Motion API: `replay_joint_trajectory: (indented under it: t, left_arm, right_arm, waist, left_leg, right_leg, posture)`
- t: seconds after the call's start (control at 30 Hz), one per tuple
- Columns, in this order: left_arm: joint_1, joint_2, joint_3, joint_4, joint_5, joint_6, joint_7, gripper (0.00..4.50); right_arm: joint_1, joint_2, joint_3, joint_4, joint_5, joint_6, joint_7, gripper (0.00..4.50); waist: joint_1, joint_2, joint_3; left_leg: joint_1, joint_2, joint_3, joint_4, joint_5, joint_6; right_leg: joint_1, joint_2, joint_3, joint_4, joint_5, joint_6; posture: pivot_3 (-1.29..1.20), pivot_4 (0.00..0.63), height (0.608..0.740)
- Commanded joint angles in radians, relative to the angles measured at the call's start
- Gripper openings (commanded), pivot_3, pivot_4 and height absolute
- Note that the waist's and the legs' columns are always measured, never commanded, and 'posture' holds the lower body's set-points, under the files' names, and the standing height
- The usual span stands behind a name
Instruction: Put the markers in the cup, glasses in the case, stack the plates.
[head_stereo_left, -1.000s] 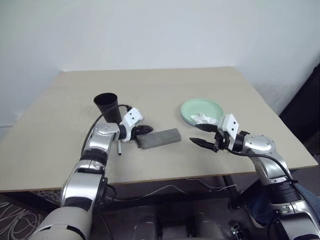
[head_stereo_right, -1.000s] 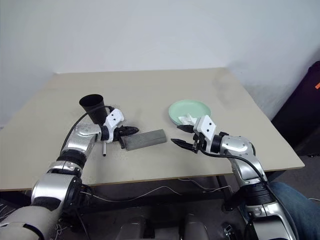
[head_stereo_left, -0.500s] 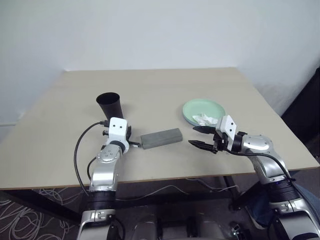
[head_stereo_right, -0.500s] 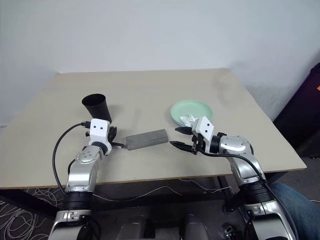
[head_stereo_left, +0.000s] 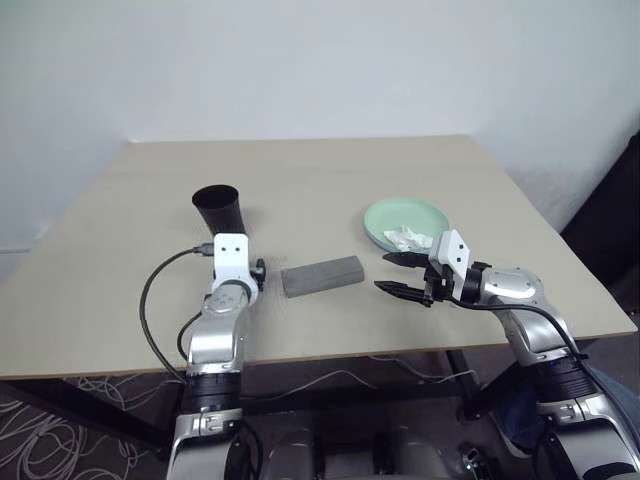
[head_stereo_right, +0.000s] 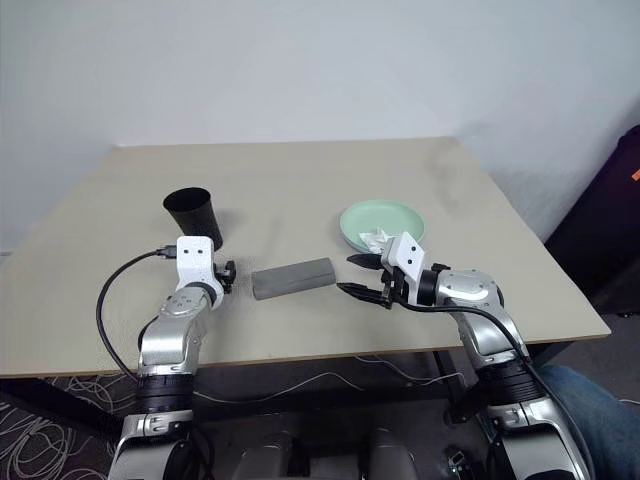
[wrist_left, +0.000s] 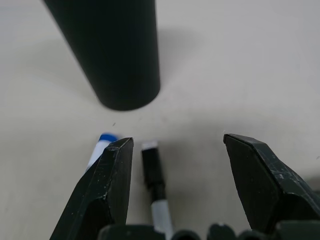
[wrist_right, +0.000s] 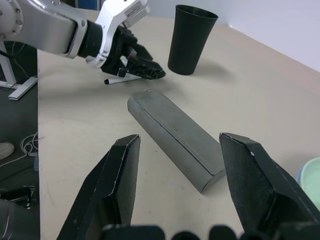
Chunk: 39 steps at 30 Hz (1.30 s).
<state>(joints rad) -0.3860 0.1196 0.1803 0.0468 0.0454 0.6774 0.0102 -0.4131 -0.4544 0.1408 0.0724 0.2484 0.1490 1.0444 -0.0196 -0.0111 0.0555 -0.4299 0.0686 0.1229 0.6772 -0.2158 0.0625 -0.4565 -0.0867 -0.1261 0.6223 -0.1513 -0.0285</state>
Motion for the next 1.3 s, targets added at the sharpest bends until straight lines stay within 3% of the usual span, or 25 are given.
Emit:
replay_joint_trajectory:
  t: [0.03,0.57,0.73,1.03,1.13,1.3]
  left_arm:
    - [-0.049,0.011,0.003,0.005,-0.007,0.014,0.016,3.02]
    - [-0.119,0.0,0.034,0.079,-0.029,0.149,0.097,3.02]
    - [-0.14,-0.045,0.104,0.08,-0.073,0.217,0.136,3.02]
    - [-0.161,-0.02,0.095,0.091,-0.071,0.238,0.135,3.02]
    - [-0.171,-0.02,0.104,0.085,-0.075,0.24,0.144,2.47]
    - [-0.181,-0.02,0.113,0.08,-0.074,0.232,0.159,0.71]
  right_arm:
    - [0.001,-0.004,-0.019,-0.031,0.013,-0.013,-0.011,2.75]
    - [0.013,-0.011,-0.024,-0.03,0.008,-0.017,-0.03,2.75]
    - [0.01,-0.011,-0.021,-0.028,0.006,-0.018,-0.032,2.75]
    - [0.011,-0.009,-0.016,-0.02,-0.001,-0.024,-0.033,2.75]
    - [0.009,-0.008,-0.016,-0.017,-0.002,-0.026,-0.034,2.75]
    - [0.008,-0.006,-0.016,-0.014,-0.004,-0.029,-0.037,2.75]
  waist:
    - [0.0,0.0,0.0]
    - [0.0,0.0,0.0]
    - [0.0,0.0,0.0]
    - [0.0,0.0,0.0]
    - [0.0,0.0,0.0]
    - [0.001,0.0,0.0]
  left_leg:
    - [0.0,0.0,0.0,0.0,0.0,0.0]
    - [0.0,-0.002,0.0,-0.001,0.0,0.0]
    - [0.0,-0.002,-0.001,-0.001,0.0,0.0]
    - [0.0,-0.002,-0.001,-0.001,0.0,0.0]
    - [0.0,-0.002,-0.001,-0.001,0.0,0.0]
    - [0.0,-0.002,-0.001,-0.001,0.0,0.0]
  right_leg:
    - [0.0,0.0,0.0,0.0,0.0,0.0]
    - [-0.001,0.0,0.001,0.0,0.0,0.0]
    - [-0.001,0.0,0.001,0.0,0.0,0.0]
    - [-0.001,0.0,0.001,0.0,0.0,0.0]
    - [-0.001,0.0,0.001,0.0,0.0,0.0]
    - [-0.001,0.0,0.001,0.0,0.0,0.0]
  posture:
    - [0.0,0.0,0.74]
    - [0.0,0.0,0.74]
    - [0.0,0.0,0.74]
    - [0.0,0.0,0.74]
    - [0.0,0.0,0.74]
    - [0.0,0.0,0.74]
